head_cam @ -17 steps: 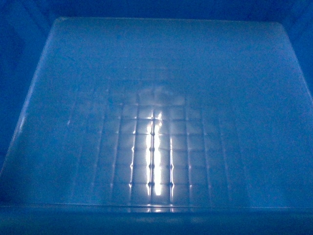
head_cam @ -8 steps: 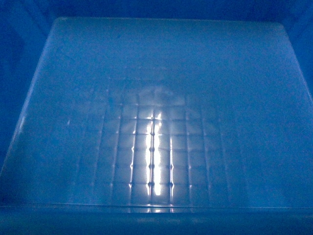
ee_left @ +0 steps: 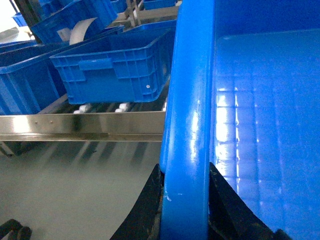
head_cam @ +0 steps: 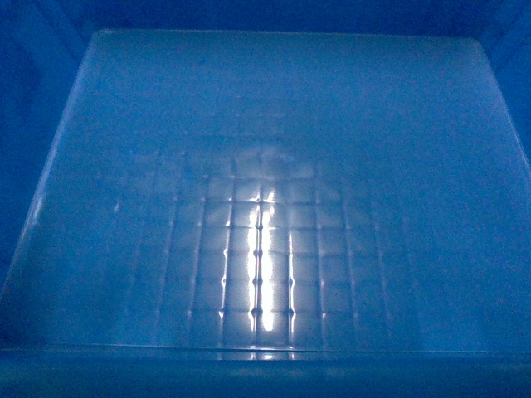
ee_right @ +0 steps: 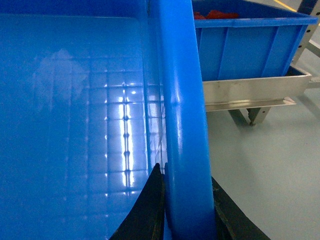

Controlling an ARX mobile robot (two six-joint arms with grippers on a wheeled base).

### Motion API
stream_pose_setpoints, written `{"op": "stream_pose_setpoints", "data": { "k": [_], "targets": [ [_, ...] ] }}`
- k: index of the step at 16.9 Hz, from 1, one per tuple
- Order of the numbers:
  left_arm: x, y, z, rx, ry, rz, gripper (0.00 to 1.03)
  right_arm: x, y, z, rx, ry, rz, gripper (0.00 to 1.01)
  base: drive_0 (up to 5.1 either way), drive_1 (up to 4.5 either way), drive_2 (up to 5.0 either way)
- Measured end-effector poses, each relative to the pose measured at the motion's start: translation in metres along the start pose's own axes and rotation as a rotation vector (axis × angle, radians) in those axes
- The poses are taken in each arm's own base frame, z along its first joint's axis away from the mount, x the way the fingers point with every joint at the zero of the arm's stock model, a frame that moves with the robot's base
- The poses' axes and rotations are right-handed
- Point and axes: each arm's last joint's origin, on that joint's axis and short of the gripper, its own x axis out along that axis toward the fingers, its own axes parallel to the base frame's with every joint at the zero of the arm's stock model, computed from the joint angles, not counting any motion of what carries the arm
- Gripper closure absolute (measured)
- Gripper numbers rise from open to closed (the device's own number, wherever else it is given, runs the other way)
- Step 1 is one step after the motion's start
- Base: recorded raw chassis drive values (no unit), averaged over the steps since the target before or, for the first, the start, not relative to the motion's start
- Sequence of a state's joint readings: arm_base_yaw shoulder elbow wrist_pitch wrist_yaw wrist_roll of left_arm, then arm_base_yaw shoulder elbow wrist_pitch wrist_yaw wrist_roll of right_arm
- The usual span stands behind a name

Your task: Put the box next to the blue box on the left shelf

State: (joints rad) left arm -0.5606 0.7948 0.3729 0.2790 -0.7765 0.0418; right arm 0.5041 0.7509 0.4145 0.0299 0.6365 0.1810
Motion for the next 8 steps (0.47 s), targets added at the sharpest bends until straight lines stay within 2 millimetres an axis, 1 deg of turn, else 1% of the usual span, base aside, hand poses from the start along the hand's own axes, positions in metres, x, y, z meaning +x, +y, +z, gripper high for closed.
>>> {"op": "stream_pose_setpoints", "data": {
  "k": [3, 4, 8],
  "targets": [
    [0.0000, 0.0000, 0.0000, 0.000, 0.000, 0.000, 0.87, 0.0000, 0.0000, 0.0000, 0.000, 0.000, 0.000, 0.88, 0.0, 0.00, 0.0],
    [0.0000, 0.0000, 0.0000, 0.000, 0.000, 0.000, 0.87, 0.0000, 0.0000, -0.0002, 0.000, 0.001, 0.000, 0.88, 0.1, 1.28, -1.0],
    [-0.0001, 0.0001, 0.0004, -0.002, -0.003, 0.000, 0.87, 0.0000, -0.0001, -0.0001, -0.001, 0.000, -0.001, 0.88, 0.1, 4.38, -4.1]
  ]
}}
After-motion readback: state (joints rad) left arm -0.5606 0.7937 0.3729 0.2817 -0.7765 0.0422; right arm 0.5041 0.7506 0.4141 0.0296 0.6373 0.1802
